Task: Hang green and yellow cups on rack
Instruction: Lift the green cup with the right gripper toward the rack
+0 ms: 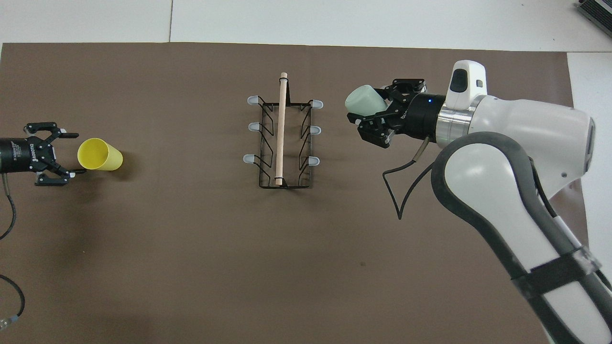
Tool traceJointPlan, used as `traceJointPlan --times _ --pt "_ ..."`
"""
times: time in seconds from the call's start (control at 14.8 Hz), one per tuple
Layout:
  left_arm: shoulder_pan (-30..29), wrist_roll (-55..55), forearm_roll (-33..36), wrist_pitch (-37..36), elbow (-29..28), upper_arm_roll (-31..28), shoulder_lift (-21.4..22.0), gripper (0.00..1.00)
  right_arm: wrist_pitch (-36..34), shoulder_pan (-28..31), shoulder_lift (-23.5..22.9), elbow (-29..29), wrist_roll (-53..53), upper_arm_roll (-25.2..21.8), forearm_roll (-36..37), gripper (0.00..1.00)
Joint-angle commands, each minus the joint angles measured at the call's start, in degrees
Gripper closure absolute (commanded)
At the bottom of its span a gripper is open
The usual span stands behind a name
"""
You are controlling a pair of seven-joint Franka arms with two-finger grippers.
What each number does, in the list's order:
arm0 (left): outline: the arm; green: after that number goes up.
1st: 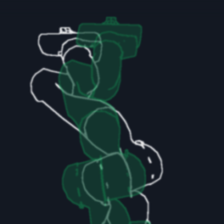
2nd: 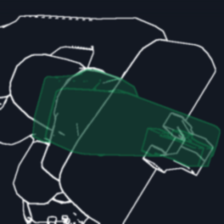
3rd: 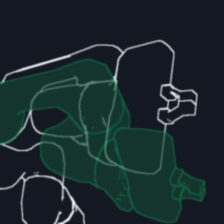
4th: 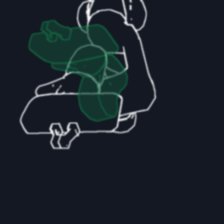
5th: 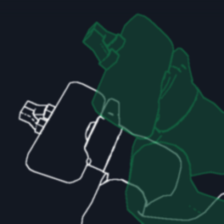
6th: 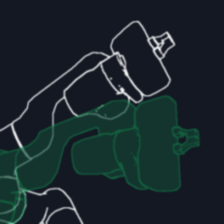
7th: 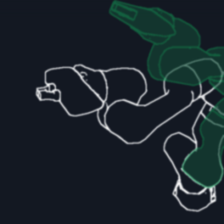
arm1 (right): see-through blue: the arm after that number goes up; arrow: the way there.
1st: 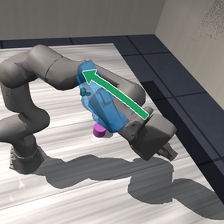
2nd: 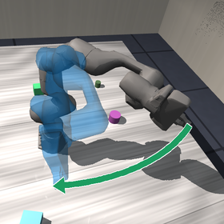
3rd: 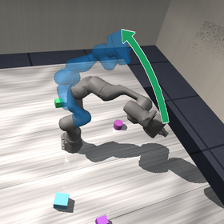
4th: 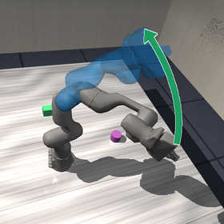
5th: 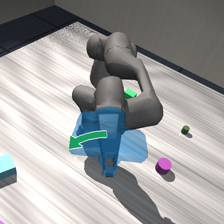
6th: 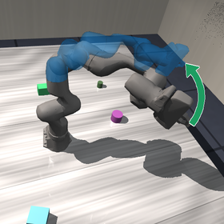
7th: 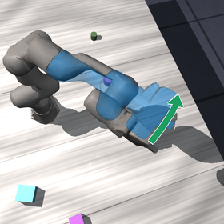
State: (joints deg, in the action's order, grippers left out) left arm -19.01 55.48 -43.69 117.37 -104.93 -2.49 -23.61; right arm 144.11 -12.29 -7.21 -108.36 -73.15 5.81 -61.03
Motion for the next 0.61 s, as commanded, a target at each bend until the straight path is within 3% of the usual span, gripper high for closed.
traceJointPlan --times 0.0,0.2,0.41,0.54 --pt "-0.5 0.4 -3.2 1.7 -1.2 -0.5 -1.7 0.00 7.0 -2.7 4.2 -6.5 -16.6 0.3 -18.3 1.00" --pt "-0.3 0.9 -7.5 0.8 -1.8 -0.5 -1.5 0.00 7.9 -4.1 6.8 -10.4 -30.2 0.3 -33.9 1.00" --pt "0.7 0.6 -7.7 -2.5 -2.3 -0.3 -1.0 0.00 10.4 -7.3 7.9 -12.0 -43.9 0.2 -53.7 1.00" --pt "0.8 0.4 -7.8 -2.6 -3.2 -0.1 -0.7 0.00 10.3 -8.5 8.2 -13.4 -53.0 0.2 -62.8 1.00"
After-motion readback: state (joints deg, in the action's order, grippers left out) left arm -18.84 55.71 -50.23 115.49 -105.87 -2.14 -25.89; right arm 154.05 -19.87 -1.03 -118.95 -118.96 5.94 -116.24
